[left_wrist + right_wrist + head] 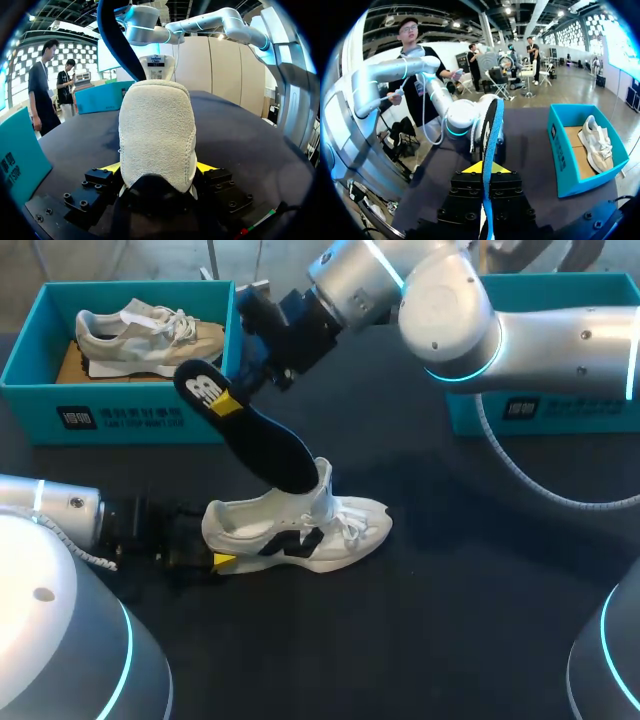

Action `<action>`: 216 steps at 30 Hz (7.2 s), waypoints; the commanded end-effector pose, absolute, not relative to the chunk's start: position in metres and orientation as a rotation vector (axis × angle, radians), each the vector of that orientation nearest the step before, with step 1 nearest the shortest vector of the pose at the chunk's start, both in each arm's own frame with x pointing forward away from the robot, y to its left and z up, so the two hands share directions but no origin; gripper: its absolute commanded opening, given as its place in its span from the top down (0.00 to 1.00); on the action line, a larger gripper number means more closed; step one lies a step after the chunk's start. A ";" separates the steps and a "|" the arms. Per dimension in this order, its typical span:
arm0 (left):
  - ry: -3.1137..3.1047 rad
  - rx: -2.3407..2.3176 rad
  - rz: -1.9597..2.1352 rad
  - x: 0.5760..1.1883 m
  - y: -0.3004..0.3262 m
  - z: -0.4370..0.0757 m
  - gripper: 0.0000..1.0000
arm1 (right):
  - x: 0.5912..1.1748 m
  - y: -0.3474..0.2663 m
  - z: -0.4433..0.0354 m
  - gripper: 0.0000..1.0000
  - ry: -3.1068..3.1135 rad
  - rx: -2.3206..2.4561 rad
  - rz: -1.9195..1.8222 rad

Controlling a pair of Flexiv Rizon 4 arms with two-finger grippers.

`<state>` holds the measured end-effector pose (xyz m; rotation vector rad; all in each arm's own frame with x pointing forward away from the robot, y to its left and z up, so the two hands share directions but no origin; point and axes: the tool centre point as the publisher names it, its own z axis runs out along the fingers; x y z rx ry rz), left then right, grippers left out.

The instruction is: Take the shoe out of the shoebox, open the shoe tongue, remove and reinsert the insole, then place the shoe into the shoebox

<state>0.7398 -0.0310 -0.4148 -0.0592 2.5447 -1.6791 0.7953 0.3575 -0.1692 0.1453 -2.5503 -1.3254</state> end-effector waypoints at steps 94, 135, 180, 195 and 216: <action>2.544 -0.058 -1.677 0.739 -0.029 -0.418 1.00 | 0.699 0.237 0.061 1.00 -2.043 -0.601 -1.384; 2.544 -0.058 -1.677 0.739 -0.029 -0.418 1.00 | 0.611 0.209 0.074 1.00 -1.723 -1.062 -1.455; 2.544 -0.058 -1.677 0.739 -0.029 -0.418 0.00 | 0.596 0.214 0.069 1.00 -1.674 -1.064 -1.512; 2.715 -0.109 -1.512 0.739 -0.016 -0.412 0.00 | 0.596 0.214 0.069 1.00 -1.674 -1.064 -1.512; 2.931 -0.139 -1.210 0.743 0.028 -0.378 0.00 | 0.596 0.214 0.069 1.00 -1.674 -1.064 -1.512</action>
